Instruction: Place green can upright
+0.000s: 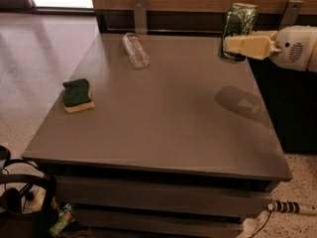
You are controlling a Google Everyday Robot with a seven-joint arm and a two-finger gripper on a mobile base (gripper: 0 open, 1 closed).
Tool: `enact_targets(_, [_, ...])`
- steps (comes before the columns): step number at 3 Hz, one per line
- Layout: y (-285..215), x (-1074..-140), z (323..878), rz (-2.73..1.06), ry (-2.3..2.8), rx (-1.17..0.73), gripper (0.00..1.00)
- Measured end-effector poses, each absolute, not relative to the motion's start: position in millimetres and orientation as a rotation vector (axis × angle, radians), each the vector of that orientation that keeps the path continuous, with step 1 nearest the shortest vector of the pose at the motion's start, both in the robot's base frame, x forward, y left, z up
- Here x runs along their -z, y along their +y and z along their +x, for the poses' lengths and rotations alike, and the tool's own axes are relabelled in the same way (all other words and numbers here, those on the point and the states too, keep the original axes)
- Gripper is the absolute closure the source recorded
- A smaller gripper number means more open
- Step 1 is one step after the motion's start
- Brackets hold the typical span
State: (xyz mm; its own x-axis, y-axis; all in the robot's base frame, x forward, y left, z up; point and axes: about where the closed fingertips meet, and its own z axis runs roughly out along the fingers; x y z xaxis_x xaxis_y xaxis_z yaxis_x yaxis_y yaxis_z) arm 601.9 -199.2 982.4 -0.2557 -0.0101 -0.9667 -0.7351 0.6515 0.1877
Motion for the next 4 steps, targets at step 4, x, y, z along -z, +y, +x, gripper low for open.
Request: enact_targets(4, [-184, -930, 632, -0.58, 1.661, -0.5, 1.0])
